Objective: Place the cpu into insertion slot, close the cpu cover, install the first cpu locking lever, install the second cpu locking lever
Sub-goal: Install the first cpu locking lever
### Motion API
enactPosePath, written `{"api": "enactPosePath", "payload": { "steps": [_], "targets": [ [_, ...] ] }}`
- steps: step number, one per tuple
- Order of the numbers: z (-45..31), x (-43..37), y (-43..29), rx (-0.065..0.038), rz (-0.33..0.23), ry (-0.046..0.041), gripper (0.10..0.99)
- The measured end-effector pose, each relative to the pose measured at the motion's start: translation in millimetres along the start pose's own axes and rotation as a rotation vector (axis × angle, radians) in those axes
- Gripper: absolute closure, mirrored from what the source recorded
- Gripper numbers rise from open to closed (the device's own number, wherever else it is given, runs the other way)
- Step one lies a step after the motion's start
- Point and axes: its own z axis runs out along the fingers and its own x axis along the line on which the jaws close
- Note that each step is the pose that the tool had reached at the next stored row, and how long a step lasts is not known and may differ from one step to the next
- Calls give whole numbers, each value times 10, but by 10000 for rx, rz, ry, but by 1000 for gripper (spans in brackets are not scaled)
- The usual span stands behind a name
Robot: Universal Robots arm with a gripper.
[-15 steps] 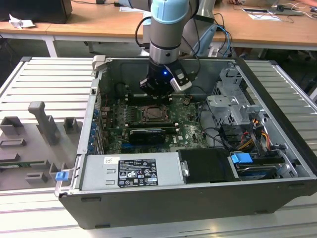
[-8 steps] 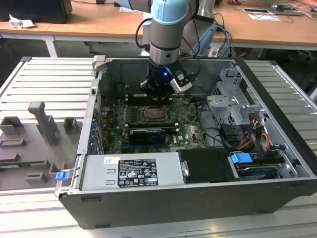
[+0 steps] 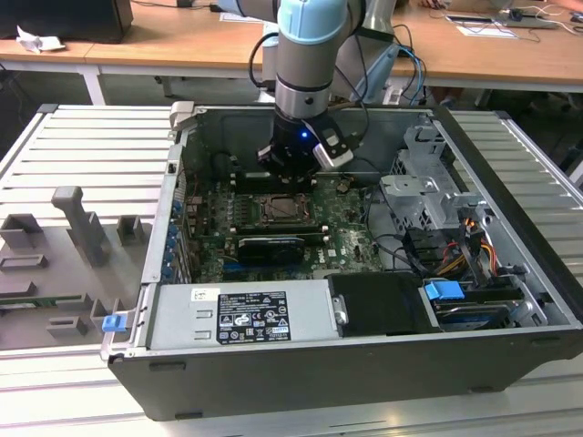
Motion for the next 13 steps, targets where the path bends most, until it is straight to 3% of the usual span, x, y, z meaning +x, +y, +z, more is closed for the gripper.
{"api": "enactPosePath", "payload": {
  "steps": [13],
  "targets": [
    [-18, 5, -57, -2, 0, -1, 980]
  ]
}}
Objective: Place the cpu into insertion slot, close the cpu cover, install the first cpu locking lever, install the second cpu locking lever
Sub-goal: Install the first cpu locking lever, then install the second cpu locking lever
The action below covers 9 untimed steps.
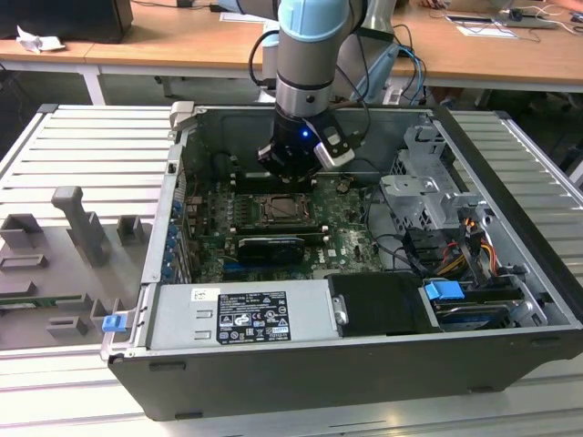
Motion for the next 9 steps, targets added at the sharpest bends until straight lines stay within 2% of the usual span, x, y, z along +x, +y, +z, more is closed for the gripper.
{"api": "enactPosePath", "payload": {
  "steps": [6, 9],
  "targets": [
    [-2, 2, -21, 0, 0, 0, 980],
    [-6, 5, -55, 1, 0, 0, 980]
  ]
}}
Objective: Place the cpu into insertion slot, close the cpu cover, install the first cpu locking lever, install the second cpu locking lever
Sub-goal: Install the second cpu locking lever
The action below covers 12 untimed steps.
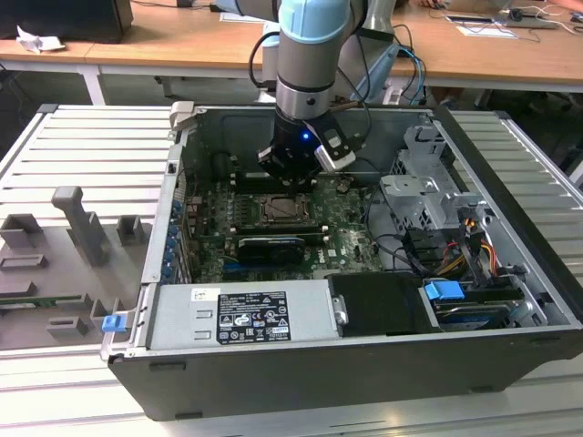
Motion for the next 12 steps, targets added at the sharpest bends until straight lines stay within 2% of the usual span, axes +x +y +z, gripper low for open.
{"api": "enactPosePath", "payload": {
  "steps": [7, 12],
  "targets": [
    [-16, 4, -41, 1, 0, 1, 980],
    [-156, 2, -27, 0, 0, 0, 980]
  ]
}}
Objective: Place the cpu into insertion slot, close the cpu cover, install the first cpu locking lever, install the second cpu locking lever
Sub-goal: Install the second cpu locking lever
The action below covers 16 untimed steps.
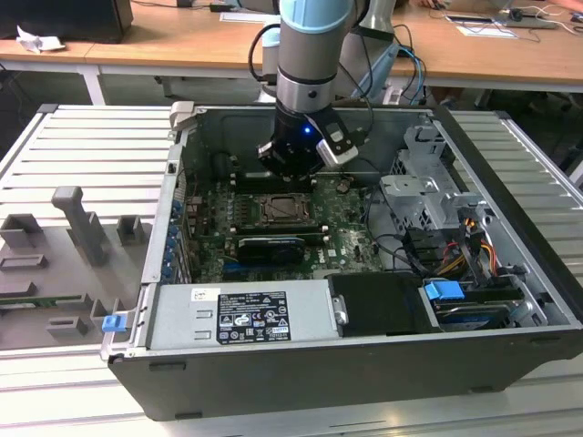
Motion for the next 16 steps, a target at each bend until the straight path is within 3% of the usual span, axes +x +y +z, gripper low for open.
{"api": "enactPosePath", "payload": {
  "steps": [5, 11, 16],
  "targets": [
    [-120, -1, 12, 0, 0, 1, 980],
    [-133, 4, -44, -1, 0, 0, 980],
    [-141, 13, -142, 0, -1, 0, 980]
  ]
}}
